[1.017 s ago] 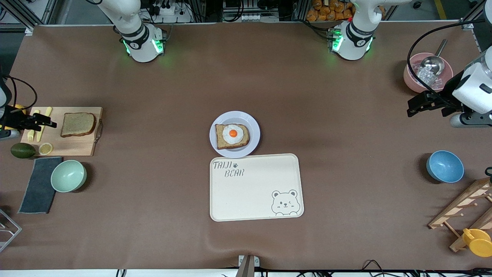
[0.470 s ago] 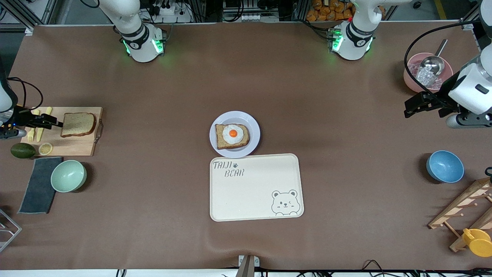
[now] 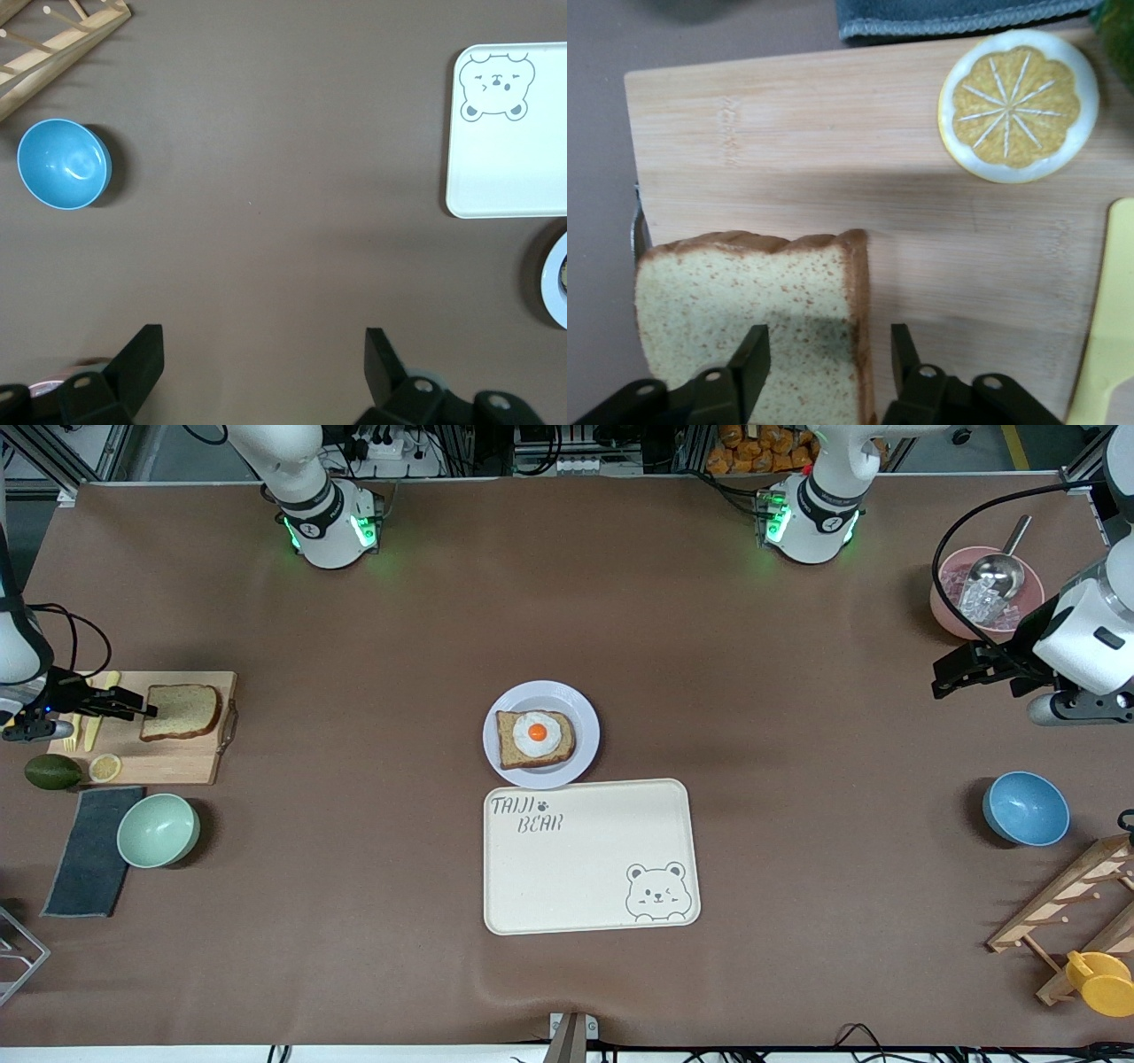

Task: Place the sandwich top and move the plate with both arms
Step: 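Lower the right gripper and grasp the bread slice by its edge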

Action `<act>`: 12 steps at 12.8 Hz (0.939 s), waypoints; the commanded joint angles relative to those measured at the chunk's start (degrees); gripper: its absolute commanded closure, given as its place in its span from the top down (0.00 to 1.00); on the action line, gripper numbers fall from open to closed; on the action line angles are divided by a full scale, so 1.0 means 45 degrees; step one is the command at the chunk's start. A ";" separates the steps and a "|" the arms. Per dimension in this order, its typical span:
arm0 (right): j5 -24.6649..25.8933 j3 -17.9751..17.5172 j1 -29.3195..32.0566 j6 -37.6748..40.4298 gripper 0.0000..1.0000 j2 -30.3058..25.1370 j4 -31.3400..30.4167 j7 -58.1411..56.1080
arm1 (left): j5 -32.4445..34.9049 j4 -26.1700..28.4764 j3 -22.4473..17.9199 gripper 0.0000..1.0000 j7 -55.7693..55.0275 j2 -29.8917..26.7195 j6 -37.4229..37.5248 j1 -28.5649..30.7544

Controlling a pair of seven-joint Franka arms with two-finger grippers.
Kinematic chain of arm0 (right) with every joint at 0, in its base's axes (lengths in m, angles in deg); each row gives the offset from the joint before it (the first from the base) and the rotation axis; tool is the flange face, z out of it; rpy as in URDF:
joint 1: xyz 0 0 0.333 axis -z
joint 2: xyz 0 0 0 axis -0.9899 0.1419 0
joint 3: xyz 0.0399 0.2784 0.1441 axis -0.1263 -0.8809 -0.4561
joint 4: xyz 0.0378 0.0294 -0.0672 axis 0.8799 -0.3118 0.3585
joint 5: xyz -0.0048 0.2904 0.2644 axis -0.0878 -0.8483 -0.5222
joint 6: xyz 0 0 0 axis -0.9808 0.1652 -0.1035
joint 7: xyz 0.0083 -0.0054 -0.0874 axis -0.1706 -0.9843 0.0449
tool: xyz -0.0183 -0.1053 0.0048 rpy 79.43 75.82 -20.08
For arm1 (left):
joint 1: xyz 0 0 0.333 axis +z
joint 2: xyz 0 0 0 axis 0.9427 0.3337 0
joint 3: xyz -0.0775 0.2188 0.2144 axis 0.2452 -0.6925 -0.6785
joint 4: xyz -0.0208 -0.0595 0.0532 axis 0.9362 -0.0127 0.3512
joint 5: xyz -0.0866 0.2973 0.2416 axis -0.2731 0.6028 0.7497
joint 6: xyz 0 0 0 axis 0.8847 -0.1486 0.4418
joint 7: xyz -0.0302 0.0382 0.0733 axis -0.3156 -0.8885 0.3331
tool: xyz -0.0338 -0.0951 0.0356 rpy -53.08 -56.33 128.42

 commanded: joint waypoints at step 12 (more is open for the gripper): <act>-0.0858 -0.0220 0.0600 -0.0128 0.32 0.0195 -0.0268 -0.0673 | -0.0351 0.0016 0.0072 1.00 -0.0297 0.0111 -0.0444 0.0084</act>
